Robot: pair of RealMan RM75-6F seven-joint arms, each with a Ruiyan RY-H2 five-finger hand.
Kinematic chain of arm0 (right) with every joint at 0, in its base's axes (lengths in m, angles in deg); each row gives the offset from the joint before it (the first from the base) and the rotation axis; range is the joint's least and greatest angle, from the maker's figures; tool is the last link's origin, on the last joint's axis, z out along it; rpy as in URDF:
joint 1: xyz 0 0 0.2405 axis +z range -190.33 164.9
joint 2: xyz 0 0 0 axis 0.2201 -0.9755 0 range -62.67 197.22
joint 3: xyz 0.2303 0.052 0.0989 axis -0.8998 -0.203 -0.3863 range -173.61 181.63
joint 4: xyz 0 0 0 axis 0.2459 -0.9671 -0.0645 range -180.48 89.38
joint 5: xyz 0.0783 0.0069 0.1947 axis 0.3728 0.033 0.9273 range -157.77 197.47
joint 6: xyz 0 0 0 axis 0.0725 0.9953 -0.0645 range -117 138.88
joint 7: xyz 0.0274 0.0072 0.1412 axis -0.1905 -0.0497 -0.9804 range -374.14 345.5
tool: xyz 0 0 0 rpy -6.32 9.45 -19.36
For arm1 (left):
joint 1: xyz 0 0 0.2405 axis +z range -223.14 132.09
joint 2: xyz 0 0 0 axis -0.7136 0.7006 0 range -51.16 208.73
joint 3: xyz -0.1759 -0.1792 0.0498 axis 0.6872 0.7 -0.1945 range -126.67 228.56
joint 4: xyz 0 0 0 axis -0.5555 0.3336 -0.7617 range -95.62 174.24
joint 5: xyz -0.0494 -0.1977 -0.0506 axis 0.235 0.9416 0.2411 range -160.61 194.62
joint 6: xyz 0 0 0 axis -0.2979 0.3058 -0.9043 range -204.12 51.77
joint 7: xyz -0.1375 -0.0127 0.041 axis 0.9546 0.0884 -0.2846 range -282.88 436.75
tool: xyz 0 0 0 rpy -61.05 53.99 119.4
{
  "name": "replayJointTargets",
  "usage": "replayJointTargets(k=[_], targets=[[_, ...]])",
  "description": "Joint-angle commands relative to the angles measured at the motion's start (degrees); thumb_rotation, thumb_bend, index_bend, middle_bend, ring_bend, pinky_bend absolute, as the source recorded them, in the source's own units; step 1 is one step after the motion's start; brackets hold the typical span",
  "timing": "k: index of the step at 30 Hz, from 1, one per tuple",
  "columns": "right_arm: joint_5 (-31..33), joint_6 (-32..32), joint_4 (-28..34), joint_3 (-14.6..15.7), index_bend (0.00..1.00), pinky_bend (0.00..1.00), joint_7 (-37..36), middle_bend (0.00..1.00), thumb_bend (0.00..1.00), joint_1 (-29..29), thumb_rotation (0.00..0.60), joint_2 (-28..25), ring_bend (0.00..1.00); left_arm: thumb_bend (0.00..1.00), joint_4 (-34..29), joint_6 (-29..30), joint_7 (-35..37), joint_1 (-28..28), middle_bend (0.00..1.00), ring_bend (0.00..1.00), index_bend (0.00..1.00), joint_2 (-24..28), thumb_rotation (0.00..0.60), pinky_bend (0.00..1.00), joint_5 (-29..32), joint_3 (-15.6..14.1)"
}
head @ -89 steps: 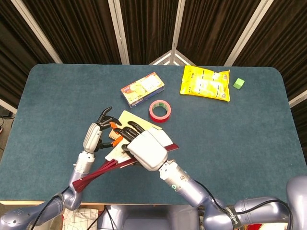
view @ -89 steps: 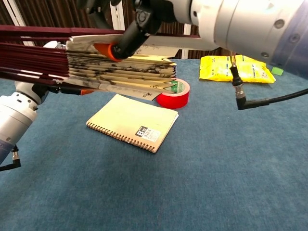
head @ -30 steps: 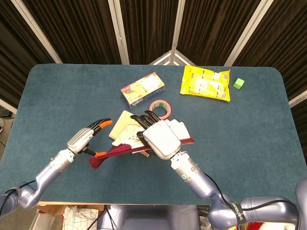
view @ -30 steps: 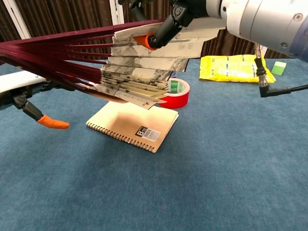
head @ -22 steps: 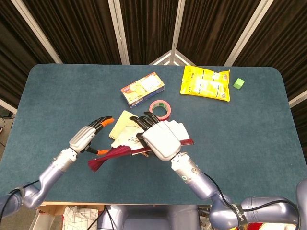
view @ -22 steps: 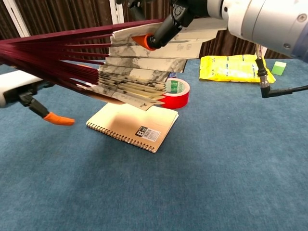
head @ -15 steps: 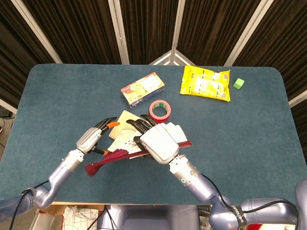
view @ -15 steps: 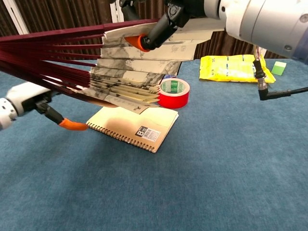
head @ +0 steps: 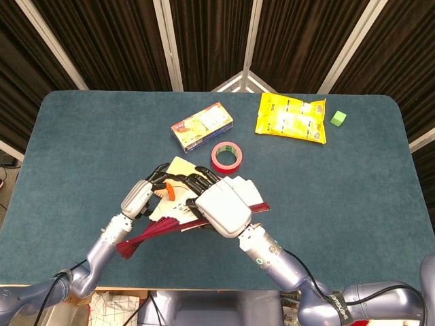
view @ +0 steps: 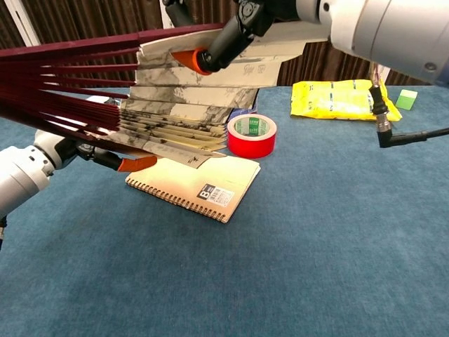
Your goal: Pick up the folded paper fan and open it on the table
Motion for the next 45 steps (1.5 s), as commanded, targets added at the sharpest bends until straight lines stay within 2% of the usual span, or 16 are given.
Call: replayJointTargets(k=[1,5,12,19,22,27,35,45], targets=[[0.1,0.0,-0.1,0.0,0.8,0.17,-0.2,0.21,0.47,-0.2,0.6,-0.3,0.24,0.44,-0.1,0.5,-0.6,0.4,0.34,0.01,0.69,0.4,0.6,0.21,0.1,0.1],[0.4,0.3,-0.5,0.1,0.8,0.17,-0.6,0.21,0.47,-0.8,0.6,-1.1,0.24,0.48,0.1,1.2,-0.8,1.0,0.37,0.02,0.73,1.3,0.6,0.21,0.6,0.4],[0.4,0.7,-1.7,0.3,0.8,0.17,-2.0,0.21,0.47,-1.8,0.6,-2.3,0.24,0.48,1.5,2.7,-1.0,1.5,0.38,0.04,0.73,2.1,0.6,0.23,0.9,1.1],[0.3,1.4,-4.8,-0.2,0.8,0.17,-5.5,0.21,0.47,-3.5,0.6,-4.5,0.24,0.47,6.6,10.2,-4.8,2.4,0.38,0.04,0.73,2.3,0.6,0.23,-1.0,2.3],[0.0,2.1,-6.5,-0.1,0.8,0.17,-6.6,0.21,0.47,-4.6,0.6,-5.9,0.24,0.44,8.3,14.3,-6.9,2.7,0.39,0.04,0.73,3.3,0.6,0.23,-1.8,3.3],[-1.0,2.2,-7.6,0.4,0.8,0.17,-8.9,0.21,0.47,-5.7,0.6,-7.0,0.24,0.42,9.5,17.0,-8.9,2.9,0.39,0.04,0.73,3.8,0.6,0.23,-2.0,4.1],[-2.5,2.5,-12.7,1.4,0.8,0.17,-12.4,0.21,0.47,-7.3,0.6,-7.1,0.24,0.42,14.1,20.2,-13.0,3.2,0.38,0.04,0.73,4.2,0.6,0.23,-3.3,3.5],[-4.4,3.5,-19.9,2.5,0.8,0.17,-14.7,0.21,0.48,-8.8,0.6,-5.3,0.24,0.42,22.8,22.7,-14.5,3.0,0.39,0.04,0.73,1.0,0.6,0.23,-3.6,2.9]])
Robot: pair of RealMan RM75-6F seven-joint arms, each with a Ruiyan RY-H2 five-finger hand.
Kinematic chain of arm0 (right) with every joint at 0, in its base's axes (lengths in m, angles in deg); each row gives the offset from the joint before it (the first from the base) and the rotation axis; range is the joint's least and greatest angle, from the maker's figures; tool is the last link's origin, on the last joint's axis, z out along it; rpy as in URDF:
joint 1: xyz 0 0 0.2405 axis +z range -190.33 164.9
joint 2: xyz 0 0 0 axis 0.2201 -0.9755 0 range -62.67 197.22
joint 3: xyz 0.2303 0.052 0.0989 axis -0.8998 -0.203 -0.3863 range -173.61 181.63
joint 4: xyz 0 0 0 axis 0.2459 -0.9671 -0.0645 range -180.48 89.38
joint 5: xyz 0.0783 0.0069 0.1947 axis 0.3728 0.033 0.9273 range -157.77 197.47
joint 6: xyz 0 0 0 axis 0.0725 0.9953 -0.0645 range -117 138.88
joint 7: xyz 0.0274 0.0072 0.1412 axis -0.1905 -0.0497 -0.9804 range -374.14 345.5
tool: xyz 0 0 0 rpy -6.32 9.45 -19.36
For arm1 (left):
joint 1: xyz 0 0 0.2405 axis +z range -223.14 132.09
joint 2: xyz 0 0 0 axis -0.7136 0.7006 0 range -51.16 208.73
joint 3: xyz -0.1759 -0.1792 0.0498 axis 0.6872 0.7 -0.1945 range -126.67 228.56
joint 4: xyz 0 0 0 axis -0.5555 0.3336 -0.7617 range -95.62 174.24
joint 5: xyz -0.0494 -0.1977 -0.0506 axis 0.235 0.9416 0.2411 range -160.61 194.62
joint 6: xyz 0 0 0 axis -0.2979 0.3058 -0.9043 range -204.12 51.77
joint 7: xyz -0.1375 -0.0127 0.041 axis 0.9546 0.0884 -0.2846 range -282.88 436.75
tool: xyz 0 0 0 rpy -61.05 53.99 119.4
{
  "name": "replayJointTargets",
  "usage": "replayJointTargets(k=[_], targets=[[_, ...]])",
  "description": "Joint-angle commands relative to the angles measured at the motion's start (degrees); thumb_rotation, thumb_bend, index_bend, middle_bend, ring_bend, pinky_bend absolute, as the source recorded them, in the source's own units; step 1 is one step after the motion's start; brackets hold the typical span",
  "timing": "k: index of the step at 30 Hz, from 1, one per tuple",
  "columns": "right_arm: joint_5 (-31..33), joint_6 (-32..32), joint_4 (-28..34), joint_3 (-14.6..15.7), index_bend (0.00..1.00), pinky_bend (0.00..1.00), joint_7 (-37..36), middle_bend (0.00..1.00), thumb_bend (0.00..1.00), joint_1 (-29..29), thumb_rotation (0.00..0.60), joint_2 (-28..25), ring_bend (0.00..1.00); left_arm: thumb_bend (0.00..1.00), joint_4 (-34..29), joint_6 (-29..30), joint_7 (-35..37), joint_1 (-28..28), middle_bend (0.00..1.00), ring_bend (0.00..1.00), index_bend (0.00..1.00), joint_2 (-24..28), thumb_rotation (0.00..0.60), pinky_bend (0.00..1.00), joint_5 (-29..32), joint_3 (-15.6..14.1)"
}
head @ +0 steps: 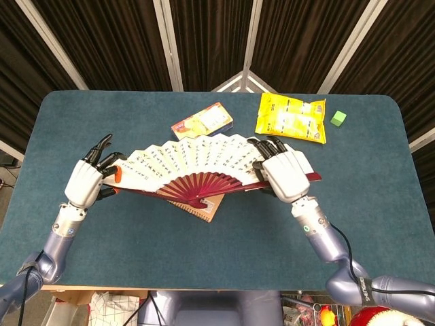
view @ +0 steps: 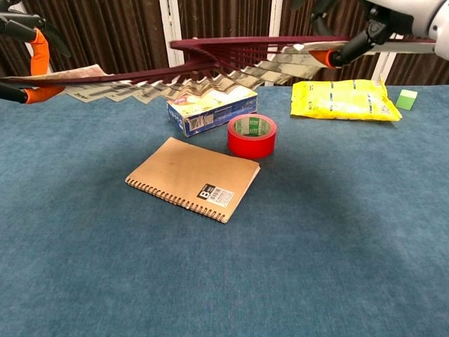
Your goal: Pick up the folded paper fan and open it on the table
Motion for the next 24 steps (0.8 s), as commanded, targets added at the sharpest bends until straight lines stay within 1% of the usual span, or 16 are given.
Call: replayJointTargets(k=[1,7,8,9,10,11,12,13,14,15,17,20,24], targets=[[-1.3,0.4,-2.5,0.7,0.8,0.17,-0.6,0.21,0.48,-0.6,0.6,0.6,0.24,0.42,3.5,1.4,-0.8,-0.1,0.39,0.04,0.73,-1.5,0.6,0.22,-0.2,-0.3],[-3.0,-0.1,-5.8,2.2,0.8,0.17,-1.2,0.21,0.48,-1.4,0.6,1.1,0.24,0.42,8.1,2.8,-1.5,-0.4,0.38,0.04,0.73,-3.6,0.6,0.23,-0.4,-1.0],[-3.2,-0.2,-6.2,2.4,0.8,0.17,-1.3,0.21,0.48,-1.4,0.6,1.3,0.24,0.42,8.5,2.8,-1.6,-0.5,0.38,0.04,0.72,-3.9,0.6,0.23,-0.5,-1.2],[-3.3,-0.2,-6.5,2.6,0.76,0.17,-1.3,0.21,0.48,-1.5,0.6,1.4,0.24,0.42,8.8,2.9,-1.8,-0.5,0.38,0.04,0.72,-4.1,0.6,0.23,-0.5,-1.3],[-3.5,-0.5,-7.1,2.8,0.72,0.17,-1.3,0.21,0.48,-1.5,0.6,1.6,0.24,0.42,9.3,3.0,-2.2,-0.6,0.38,0.04,0.72,-4.4,0.6,0.22,-0.7,-1.5],[-3.6,-0.8,-7.5,3.0,0.61,0.17,-1.2,0.21,0.48,-1.5,0.6,1.8,0.24,0.42,9.8,3.1,-2.6,-0.7,0.38,0.04,0.72,-4.7,0.6,0.22,-0.7,-1.7],[-3.5,-1.3,-7.9,3.3,0.47,0.17,-0.8,0.2,0.47,-1.5,0.6,1.9,0.23,0.42,10.2,3.2,-3.0,-0.8,0.38,0.04,0.72,-5.0,0.6,0.22,-0.8,-1.8],[-3.1,-1.9,-8.0,3.5,0.38,0.17,-0.2,0.19,0.46,-1.5,0.6,1.8,0.22,0.42,10.7,3.3,-3.5,-0.9,0.38,0.04,0.72,-5.3,0.6,0.22,-0.8,-1.9],[-2.4,-2.7,-8.0,3.7,0.26,0.17,0.8,0.17,0.44,-1.5,0.6,1.7,0.2,0.42,11.1,3.4,-4.1,-1.0,0.38,0.04,0.72,-5.6,0.6,0.22,-0.8,-2.0],[-1.7,-3.5,-7.7,3.9,0.18,0.17,1.9,0.16,0.43,-1.4,0.6,1.3,0.19,0.42,11.5,3.3,-4.6,-1.1,0.38,0.04,0.72,-5.9,0.6,0.22,-0.7,-2.1],[0.3,-5.3,-6.7,4.0,0.13,0.17,4.8,0.15,0.4,-1.2,0.6,0.3,0.18,0.42,12.5,3.1,-6.1,-1.2,0.38,0.04,0.72,-6.4,0.6,0.22,-0.7,-2.3],[2.5,-6.2,-6.3,4.0,0.12,0.17,9.1,0.14,0.38,-1.1,0.6,-0.4,0.18,0.42,14.0,3.1,-8.5,-1.5,0.38,0.04,0.72,-7.1,0.6,0.22,-0.6,-2.6],[4.9,-6.4,-6.0,3.9,0.12,0.16,12.5,0.13,0.37,-1.5,0.6,-1.3,0.17,0.42,15.2,3.3,-10.3,-1.7,0.38,0.04,0.72,-7.7,0.6,0.22,-0.4,-2.9]])
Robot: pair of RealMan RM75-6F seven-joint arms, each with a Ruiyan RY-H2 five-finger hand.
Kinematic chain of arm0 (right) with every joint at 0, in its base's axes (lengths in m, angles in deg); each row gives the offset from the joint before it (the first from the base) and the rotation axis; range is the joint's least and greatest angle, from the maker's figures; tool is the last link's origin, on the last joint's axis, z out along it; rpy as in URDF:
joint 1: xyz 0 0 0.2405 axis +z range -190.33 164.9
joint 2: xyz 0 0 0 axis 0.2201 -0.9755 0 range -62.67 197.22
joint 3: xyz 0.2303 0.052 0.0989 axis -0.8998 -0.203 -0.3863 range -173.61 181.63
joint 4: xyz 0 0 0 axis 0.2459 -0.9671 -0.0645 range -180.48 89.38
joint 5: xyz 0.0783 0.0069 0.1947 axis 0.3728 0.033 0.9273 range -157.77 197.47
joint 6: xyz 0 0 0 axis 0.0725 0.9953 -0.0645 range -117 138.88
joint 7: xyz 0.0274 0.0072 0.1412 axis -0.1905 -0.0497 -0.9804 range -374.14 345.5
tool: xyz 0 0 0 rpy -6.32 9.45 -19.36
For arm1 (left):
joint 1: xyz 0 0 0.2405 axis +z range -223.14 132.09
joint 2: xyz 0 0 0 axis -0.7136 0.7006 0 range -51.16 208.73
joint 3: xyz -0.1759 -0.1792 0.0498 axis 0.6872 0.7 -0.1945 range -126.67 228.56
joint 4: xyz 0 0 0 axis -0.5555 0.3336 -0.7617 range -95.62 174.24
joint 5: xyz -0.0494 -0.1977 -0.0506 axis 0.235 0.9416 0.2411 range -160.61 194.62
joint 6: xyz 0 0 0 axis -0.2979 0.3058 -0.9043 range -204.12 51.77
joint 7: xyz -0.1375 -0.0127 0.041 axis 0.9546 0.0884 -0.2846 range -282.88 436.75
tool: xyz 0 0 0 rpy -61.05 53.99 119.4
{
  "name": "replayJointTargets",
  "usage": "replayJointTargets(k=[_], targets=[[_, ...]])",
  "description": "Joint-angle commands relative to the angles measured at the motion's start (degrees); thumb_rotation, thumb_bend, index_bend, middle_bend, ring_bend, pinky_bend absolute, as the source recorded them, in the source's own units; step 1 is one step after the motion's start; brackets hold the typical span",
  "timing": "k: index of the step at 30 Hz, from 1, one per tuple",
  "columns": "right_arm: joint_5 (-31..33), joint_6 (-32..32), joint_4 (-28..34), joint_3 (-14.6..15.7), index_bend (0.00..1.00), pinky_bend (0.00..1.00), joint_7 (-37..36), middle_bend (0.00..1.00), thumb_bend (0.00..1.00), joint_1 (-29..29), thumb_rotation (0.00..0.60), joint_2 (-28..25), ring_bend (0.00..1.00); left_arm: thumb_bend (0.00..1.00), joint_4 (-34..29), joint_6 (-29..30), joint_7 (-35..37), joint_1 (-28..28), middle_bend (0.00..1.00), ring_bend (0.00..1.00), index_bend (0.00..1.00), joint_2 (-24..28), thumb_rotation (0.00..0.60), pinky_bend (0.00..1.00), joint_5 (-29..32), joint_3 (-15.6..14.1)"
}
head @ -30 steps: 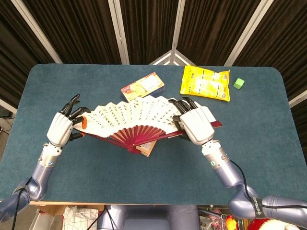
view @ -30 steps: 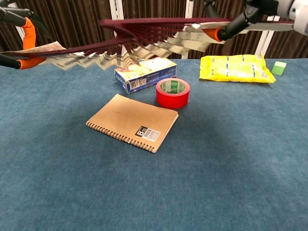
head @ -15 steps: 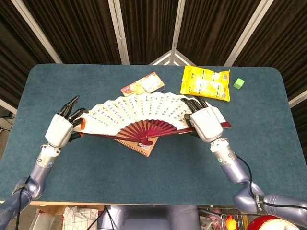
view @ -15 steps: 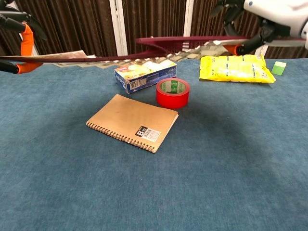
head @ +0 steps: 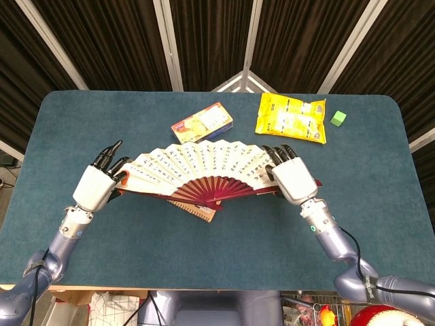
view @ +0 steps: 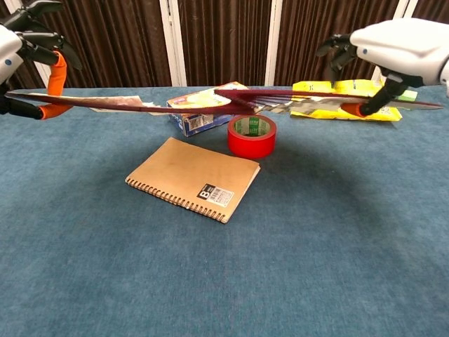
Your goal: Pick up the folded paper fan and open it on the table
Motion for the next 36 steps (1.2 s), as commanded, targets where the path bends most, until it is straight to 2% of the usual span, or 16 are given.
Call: replayJointTargets(k=[1,4,9,11,14,16,18,22,27,31,36], targets=[[2.1,-0.4,0.4,0.0,0.12,0.16,2.6,0.13,0.37,-0.3,0.6,-1.0,0.17,0.42,0.9,0.1,-1.2,-0.2,0.38,0.04,0.72,-0.5,0.6,0.22,0.2,-0.3],[5.6,-1.4,1.0,-0.3,0.09,0.13,4.0,0.1,0.37,-0.8,0.6,-2.8,0.13,0.42,1.4,-0.1,-2.0,-0.1,0.38,0.04,0.72,-0.8,0.6,0.22,0.2,-0.9],[6.8,-1.0,1.0,-0.1,0.05,0.11,7.8,0.08,0.37,-0.9,0.6,-4.7,0.1,0.41,1.4,-1.3,-2.0,0.2,0.35,0.04,0.68,-0.9,0.6,0.21,0.7,-1.3],[7.3,-0.3,0.9,-0.2,0.04,0.11,9.1,0.08,0.37,-1.1,0.6,-5.1,0.1,0.37,1.2,-3.3,-2.6,0.5,0.28,0.02,0.58,-0.4,0.6,0.19,0.7,-2.0],[8.1,0.3,0.7,-0.5,0.04,0.11,10.0,0.08,0.36,-1.3,0.6,-5.7,0.1,0.23,-0.6,-7.5,-4.6,1.1,0.08,0.0,0.26,1.0,0.6,0.08,1.2,-2.8],[8.5,0.6,0.7,-0.7,0.04,0.11,10.0,0.08,0.36,-1.5,0.6,-6.1,0.1,0.17,-2.8,-9.4,-5.6,1.3,0.01,0.0,0.15,2.2,0.6,0.04,1.7,-2.9],[9.2,0.9,0.8,-1.0,0.04,0.1,9.9,0.08,0.36,-1.7,0.6,-6.6,0.1,0.14,-6.8,-10.6,-7.0,1.6,0.0,0.0,0.09,4.3,0.6,0.03,2.1,-2.9],[10.2,0.7,0.9,-1.1,0.04,0.1,10.8,0.08,0.36,-1.9,0.6,-8.0,0.1,0.11,-15.9,-12.0,-10.9,1.9,0.0,0.0,0.05,9.3,0.6,0.01,2.6,-2.9],[12.0,0.5,0.8,-0.5,0.04,0.09,14.4,0.08,0.36,-1.9,0.6,-9.6,0.1,0.1,-26.8,-12.0,-16.8,2.4,0.0,0.0,0.05,15.0,0.6,0.01,2.9,-2.2],[12.3,0.6,-0.2,0.8,0.04,0.09,18.2,0.08,0.36,-1.9,0.6,-10.7,0.1,0.1,-31.9,-12.0,-19.6,3.0,0.0,0.0,0.05,17.7,0.6,0.01,3.4,-1.6],[13.3,2.1,-1.6,1.2,0.04,0.09,22.7,0.08,0.36,-1.9,0.6,-11.3,0.1,0.1,-33.9,-13.1,-21.1,3.4,0.0,0.0,0.05,18.8,0.6,0.01,3.7,-1.5]])
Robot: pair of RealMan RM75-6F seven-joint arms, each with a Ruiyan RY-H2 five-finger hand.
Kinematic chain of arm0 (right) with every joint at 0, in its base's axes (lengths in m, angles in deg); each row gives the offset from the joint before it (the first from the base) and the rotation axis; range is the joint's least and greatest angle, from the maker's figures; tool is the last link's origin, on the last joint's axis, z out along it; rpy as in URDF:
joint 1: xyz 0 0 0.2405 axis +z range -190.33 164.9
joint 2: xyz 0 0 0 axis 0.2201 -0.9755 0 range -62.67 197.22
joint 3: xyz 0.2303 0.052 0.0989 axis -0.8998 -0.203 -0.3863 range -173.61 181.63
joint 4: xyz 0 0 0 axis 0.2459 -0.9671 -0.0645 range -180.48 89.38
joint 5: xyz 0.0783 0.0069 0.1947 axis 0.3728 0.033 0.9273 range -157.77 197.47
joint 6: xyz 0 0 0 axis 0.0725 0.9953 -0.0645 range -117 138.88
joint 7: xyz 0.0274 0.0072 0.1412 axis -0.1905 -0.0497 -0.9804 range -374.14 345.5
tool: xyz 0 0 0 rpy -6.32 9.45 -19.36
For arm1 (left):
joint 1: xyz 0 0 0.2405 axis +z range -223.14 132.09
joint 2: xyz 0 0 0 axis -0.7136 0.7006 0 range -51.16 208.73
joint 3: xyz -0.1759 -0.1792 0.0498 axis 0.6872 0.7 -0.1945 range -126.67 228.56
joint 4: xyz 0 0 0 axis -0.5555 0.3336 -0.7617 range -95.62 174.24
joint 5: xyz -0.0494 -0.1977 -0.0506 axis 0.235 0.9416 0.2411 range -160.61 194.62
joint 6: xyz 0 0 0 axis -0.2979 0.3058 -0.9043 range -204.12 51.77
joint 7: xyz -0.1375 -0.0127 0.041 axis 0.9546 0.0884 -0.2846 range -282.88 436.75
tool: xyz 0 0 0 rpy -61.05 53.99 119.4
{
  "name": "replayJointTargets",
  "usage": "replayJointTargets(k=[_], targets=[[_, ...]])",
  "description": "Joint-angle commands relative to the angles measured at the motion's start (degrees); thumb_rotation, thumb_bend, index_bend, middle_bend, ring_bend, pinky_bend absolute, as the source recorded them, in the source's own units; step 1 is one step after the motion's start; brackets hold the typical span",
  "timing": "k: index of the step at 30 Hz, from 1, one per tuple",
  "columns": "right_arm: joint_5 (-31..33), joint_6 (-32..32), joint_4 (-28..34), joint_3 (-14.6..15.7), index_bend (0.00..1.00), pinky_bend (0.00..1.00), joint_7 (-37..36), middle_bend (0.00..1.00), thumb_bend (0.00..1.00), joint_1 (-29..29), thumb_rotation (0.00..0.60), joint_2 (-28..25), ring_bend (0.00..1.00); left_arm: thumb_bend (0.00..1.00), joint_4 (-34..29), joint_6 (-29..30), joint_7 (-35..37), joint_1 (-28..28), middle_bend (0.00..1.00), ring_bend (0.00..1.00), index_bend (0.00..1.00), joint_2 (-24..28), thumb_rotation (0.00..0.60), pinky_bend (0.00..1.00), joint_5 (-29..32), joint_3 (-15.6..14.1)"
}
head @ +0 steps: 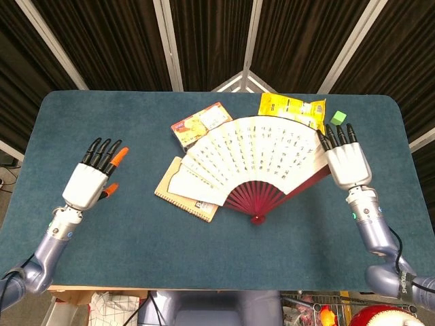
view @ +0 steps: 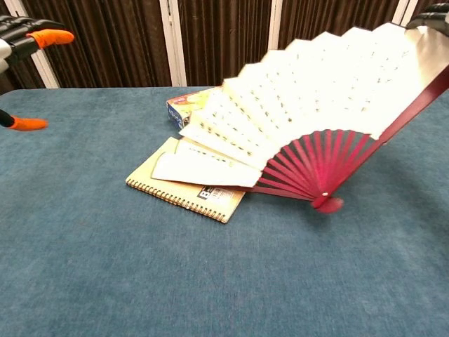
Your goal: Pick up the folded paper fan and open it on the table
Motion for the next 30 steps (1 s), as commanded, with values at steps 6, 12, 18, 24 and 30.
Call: replayJointTargets(k=[6,12,18,24,30], targets=[[-1.2,7.0,-3.3,0.0,0.04,0.09,6.2,0.08,0.36,-0.4,0.6,1.6,0.1,0.1,-0.1,-1.3,0.0,0.6,0.0,0.0,0.05,-0.1,0.6,0.01,0.2,0.2],[-9.3,15.9,-7.2,-1.3,0.04,0.09,2.2,0.08,0.36,-1.3,0.6,7.0,0.09,0.1,0.6,-2.0,0.7,2.0,0.0,0.0,0.05,-0.5,0.6,0.01,0.1,-1.0],[-10.6,18.4,-7.2,-4.2,0.04,0.09,-1.0,0.08,0.36,-0.9,0.6,10.4,0.09,0.1,-2.2,-1.5,3.6,5.4,0.0,0.0,0.05,0.4,0.6,0.01,-0.1,-3.4],[0.1,14.1,-1.9,-11.1,0.04,0.09,2.5,0.08,0.36,1.8,0.6,10.3,0.09,0.1,-4.8,0.3,8.3,8.7,0.0,0.0,0.05,0.6,0.6,0.01,-1.6,-5.9],[5.1,13.2,-1.9,-15.4,0.04,0.09,6.6,0.08,0.36,5.4,0.6,10.4,0.09,0.1,-3.2,1.0,9.5,10.2,0.0,0.0,0.05,-1.1,0.6,0.01,-3.5,-7.3]])
